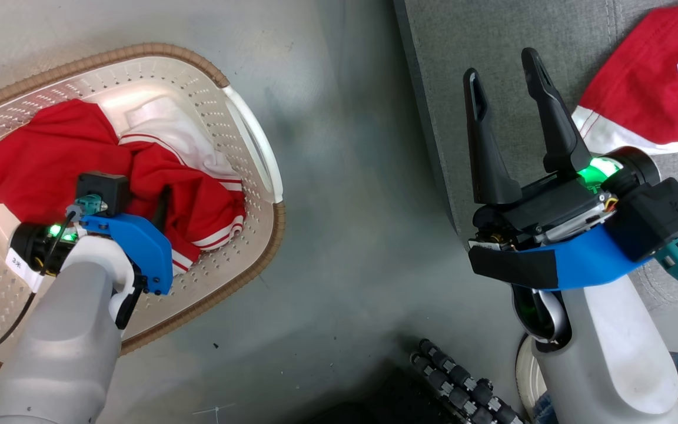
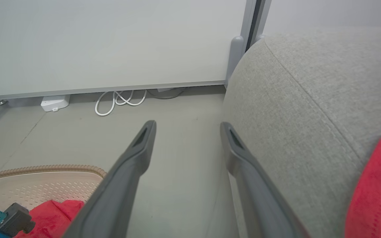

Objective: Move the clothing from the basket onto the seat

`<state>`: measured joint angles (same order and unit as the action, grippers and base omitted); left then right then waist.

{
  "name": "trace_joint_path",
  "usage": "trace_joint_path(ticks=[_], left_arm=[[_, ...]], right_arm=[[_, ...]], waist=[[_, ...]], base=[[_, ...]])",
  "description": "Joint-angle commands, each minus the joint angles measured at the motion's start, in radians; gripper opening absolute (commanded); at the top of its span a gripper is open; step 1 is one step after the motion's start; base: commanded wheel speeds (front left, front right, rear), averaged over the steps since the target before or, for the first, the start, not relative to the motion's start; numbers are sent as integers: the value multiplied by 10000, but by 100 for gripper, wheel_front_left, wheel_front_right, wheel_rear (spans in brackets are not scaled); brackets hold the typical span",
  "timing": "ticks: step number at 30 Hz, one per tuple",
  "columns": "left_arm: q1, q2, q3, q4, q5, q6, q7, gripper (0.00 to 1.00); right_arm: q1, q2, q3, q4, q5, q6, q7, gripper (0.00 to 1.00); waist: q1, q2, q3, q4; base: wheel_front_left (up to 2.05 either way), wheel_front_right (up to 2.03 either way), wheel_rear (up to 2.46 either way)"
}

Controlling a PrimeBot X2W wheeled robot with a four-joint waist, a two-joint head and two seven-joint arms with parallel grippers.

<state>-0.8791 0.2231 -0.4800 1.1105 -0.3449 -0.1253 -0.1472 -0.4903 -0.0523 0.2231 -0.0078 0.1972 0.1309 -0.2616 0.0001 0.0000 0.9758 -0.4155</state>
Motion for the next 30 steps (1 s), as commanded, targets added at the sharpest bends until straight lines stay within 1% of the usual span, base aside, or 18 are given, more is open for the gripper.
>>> trace_joint_path(ticks=[1,12,19,24,30], left_arm=[[-124,-5,-30,90,-78,-15,10,0],[-147,-5,-368,467,-588,-57,-164,0],[119,-205,-634,538,-939,-60,-315,0],[485,-505,-1019,571,-1175,-61,-506,0],[1158,-1019,-1852,484,-1432,-61,-580,0]], right_arm=[[70,34,-38,-40,39,-3,-44,100],[-31,34,32,58,126,-3,-44,100],[-80,33,-18,270,-85,-3,-34,100],[168,30,-67,576,-303,-3,-34,100],[348,23,-25,1100,-838,-3,52,100]], waist=[[-1,0,-28,-10],[-1,0,-279,-116],[-1,0,-844,66],[-1,0,-1867,420],[-1,0,-3684,1124]], base=[[0,0,0],[0,0,0],[0,0,0],[0,0,0],[0,0,0]])
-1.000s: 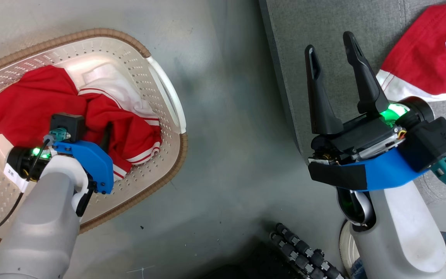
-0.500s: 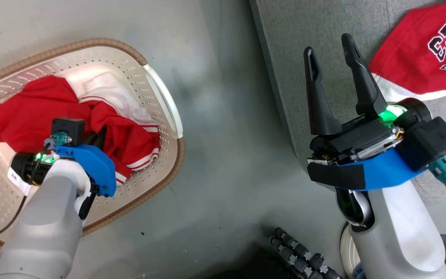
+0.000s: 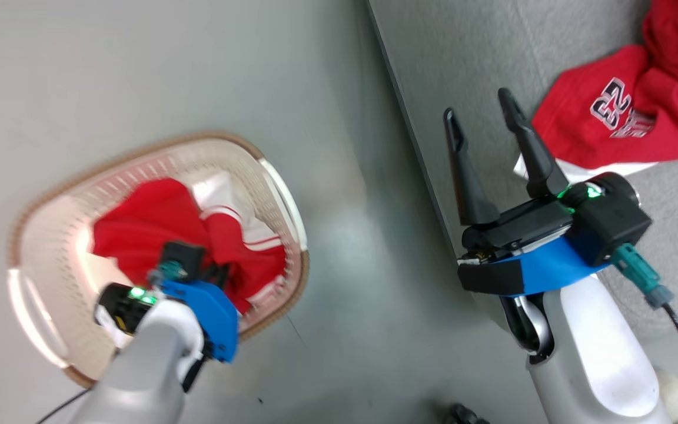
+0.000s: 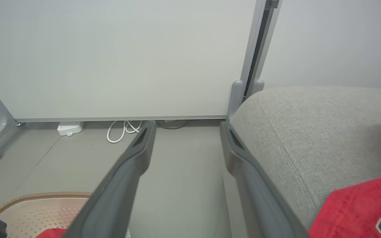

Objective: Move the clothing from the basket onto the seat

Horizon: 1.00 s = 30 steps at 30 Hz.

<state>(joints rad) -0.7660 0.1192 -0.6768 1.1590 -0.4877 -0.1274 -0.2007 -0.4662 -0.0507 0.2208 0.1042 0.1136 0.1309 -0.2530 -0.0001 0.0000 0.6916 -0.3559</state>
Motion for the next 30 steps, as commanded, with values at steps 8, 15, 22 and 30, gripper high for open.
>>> trace_joint_path(ticks=[8,15,22,30], left_arm=[[644,-419,-1266,-775,-852,-41,-82,0],[283,-565,-2518,-1777,-1691,-40,-184,0],[-463,-628,-3560,-2664,-2631,-40,-70,0],[-1730,-681,-4535,-3574,-3610,-40,211,0]], right_arm=[[870,-1,-276,291,-374,-3,629,100],[1951,-1,-571,102,-341,-3,1210,100],[2863,-2,-751,-149,-493,-3,1657,100],[3383,-1,-659,-405,-437,-3,2034,100]], waist=[[1,0,-3450,1711],[1,0,-5105,2660],[1,0,-6149,3283],[1,0,-6884,3653]], base=[[0,0,0],[0,0,0],[0,0,0],[0,0,0]])
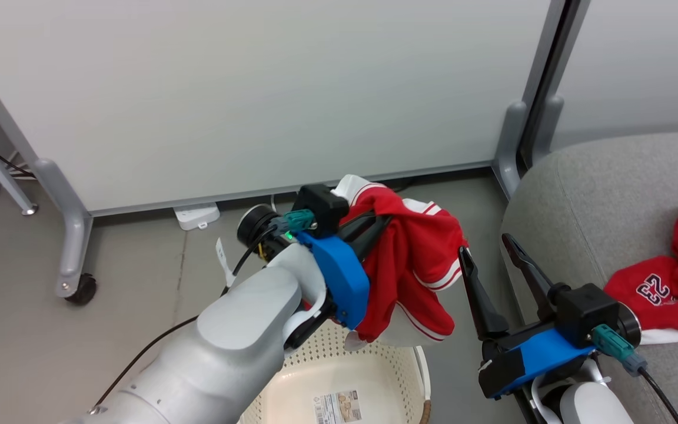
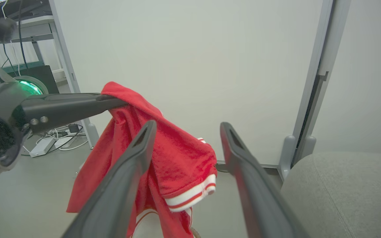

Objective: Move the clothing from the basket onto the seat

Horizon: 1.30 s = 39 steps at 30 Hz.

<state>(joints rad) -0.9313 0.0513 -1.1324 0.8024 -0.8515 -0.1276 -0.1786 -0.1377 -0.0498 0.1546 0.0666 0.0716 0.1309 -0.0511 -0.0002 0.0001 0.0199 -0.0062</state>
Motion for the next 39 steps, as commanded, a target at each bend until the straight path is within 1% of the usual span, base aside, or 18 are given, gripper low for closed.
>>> trace_joint_path(ticks=[1,4,7,15,20,23,29,35,36,39], left_arm=[[-220,-1,-88,-107,-45,-38,3,0],[-601,4,-344,-297,-268,-38,49,0],[-862,1,-537,-346,-364,-39,-128,0],[-872,2,-832,-240,-823,-39,-291,0],[-920,0,-959,-193,-1029,-20,-339,0],[-1002,1,-1045,-229,-1115,18,-371,0],[-1097,1,-1186,-309,-1293,67,-412,0],[-1150,1,-1312,-481,-1388,71,-375,0],[-1150,1,-1312,-481,-1388,71,-375,0],[-1147,-1,-1367,-530,-1416,88,-343,0]], right_arm=[[139,-10,29,-47,13,-3,44,100],[216,-10,154,-72,84,-3,79,100],[217,-12,291,-43,143,-3,107,100],[321,-12,607,52,375,-3,181,100],[168,-12,1058,314,515,-3,322,100],[-275,-9,1429,775,618,-3,356,100],[-1424,-10,2102,2252,959,-3,267,100],[-2573,-13,2535,3949,1265,-3,-66,100],[-2573,-13,2535,3949,1265,-3,-66,100],[-3095,-10,2709,4677,1385,-3,-223,100]], waist=[[2,-1,-214,175],[2,-1,-326,200],[2,-1,-433,169],[2,-1,-589,23],[2,-1,-472,-51],[2,-1,-396,-80],[2,-1,-307,-99],[2,-1,-307,-4],[2,-1,-307,-4],[2,-1,-308,1]], base=[[0,0,0],[0,0,0],[0,0,0],[0,0,0],[0,0,0],[0,0,0],[0,0,0],[0,0,0],[0,0,0],[0,0,0]])
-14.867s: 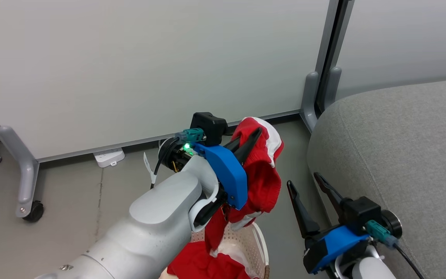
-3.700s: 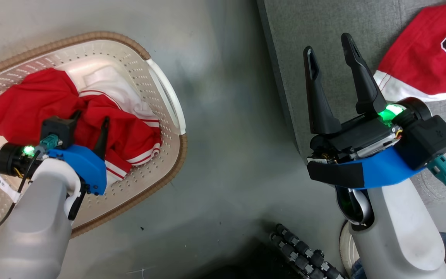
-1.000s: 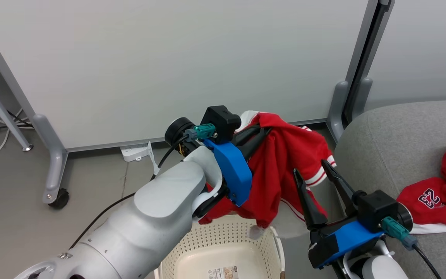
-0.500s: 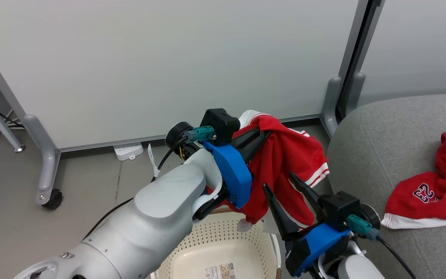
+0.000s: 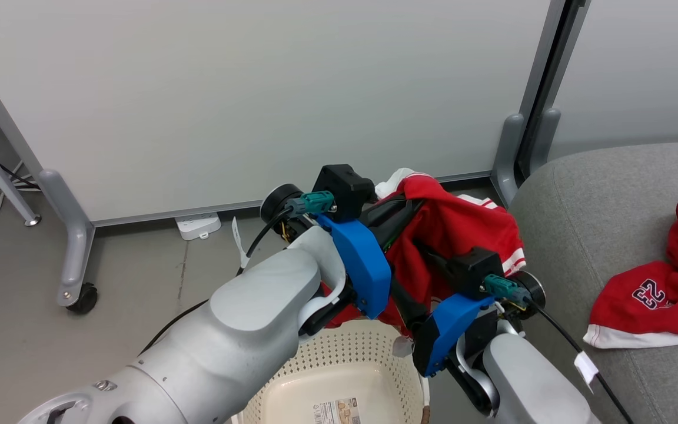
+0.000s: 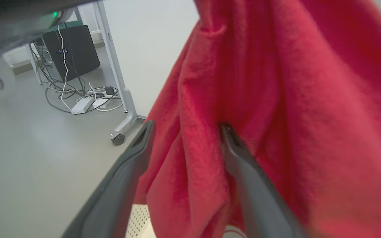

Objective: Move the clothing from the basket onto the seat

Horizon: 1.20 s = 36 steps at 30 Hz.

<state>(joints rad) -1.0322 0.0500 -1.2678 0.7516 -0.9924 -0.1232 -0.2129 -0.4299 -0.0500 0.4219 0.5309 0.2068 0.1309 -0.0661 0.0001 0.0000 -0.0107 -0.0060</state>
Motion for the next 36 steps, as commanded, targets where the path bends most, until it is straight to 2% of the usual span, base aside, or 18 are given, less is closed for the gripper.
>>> trace_joint_path(ticks=[1,2,3,4,13,36], left_arm=[[-139,14,-26,-39,-27,43,15,0],[-138,14,-40,-53,-56,42,11,0],[-143,13,-51,-68,-64,42,5,0],[-139,12,-62,-93,-87,41,-1,0],[-107,12,-117,-74,-189,57,-36,0],[-40,12,-148,224,-284,1,-148,0]], right_arm=[[-328,-10,87,300,58,-3,-72,100],[-456,-12,90,530,77,-3,-124,82],[-579,-12,109,723,104,-3,-179,18],[-704,-7,153,911,128,-3,-226,0],[-1216,-10,414,1922,353,-3,-623,0],[-1472,-8,994,2542,838,-3,-1138,0]], waist=[[-1,0,-1,1],[-1,0,-1,2],[-1,0,-4,7],[-1,0,-7,10],[-1,0,-48,-64],[-1,0,-15,-310]], base=[[0,0,0],[0,0,0],[0,0,0],[0,0,0],[0,0,0],[0,0,0]])
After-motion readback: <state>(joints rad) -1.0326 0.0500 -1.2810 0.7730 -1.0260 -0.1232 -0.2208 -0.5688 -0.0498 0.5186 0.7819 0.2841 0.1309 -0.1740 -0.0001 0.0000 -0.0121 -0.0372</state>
